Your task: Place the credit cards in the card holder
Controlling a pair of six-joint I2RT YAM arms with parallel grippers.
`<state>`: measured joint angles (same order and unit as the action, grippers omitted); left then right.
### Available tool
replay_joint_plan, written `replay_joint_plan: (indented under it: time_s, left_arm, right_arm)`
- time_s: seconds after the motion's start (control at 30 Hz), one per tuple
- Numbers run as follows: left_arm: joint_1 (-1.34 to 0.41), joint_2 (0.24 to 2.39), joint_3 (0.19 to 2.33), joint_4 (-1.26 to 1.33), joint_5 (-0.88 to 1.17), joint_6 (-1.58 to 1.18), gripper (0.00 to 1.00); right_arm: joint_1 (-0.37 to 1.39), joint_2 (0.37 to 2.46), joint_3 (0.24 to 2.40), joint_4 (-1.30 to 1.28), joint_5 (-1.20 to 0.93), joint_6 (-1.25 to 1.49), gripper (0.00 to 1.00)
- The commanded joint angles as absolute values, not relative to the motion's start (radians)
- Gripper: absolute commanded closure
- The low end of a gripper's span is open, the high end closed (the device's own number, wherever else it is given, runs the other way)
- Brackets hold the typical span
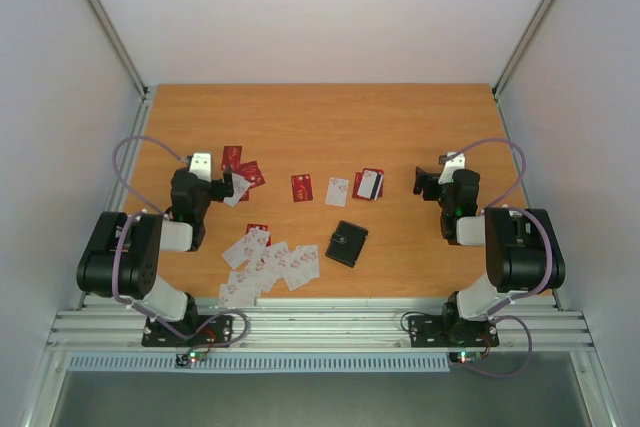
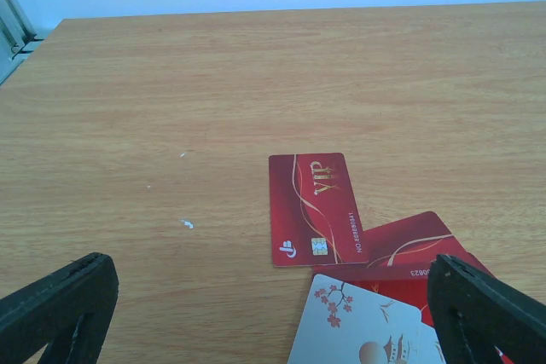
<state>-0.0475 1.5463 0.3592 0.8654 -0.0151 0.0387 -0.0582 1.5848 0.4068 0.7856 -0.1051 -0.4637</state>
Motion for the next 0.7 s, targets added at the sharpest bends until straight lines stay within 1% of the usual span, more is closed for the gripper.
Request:
replay_joint_plan:
  time_s: [0.0,0.43,0.5,0.6,0.67]
  left_arm:
    - [-0.053,1.559,0.376,0.946,-0.034,0.059,0.01]
    - [-0.052,1.558,0.380,0.936,-0.031,0.059,0.01]
    - [-0.049,1.558,0.384,0.931,-0.056,0.053,0.01]
    - [-0.049,1.517,0.349,0.969,-0.081,0.044,0.01]
    - [-0.048,1.453,0.302,1.013,-0.124,0.027,0.01]
  right_arm:
    - [-0.066,1.591,0.424,0.830,-0.107,-0.453,0.01]
    - [-0.069,1.584,0.427,0.812,-0.097,-0.444,0.01]
    - [-0.069,1.576,0.429,0.800,-0.097,-0.444,0.01]
    - [-0.067,1.527,0.442,0.740,-0.078,-0.438,0.02]
    - [-0.067,1.480,0.447,0.694,-0.062,-0.435,0.02]
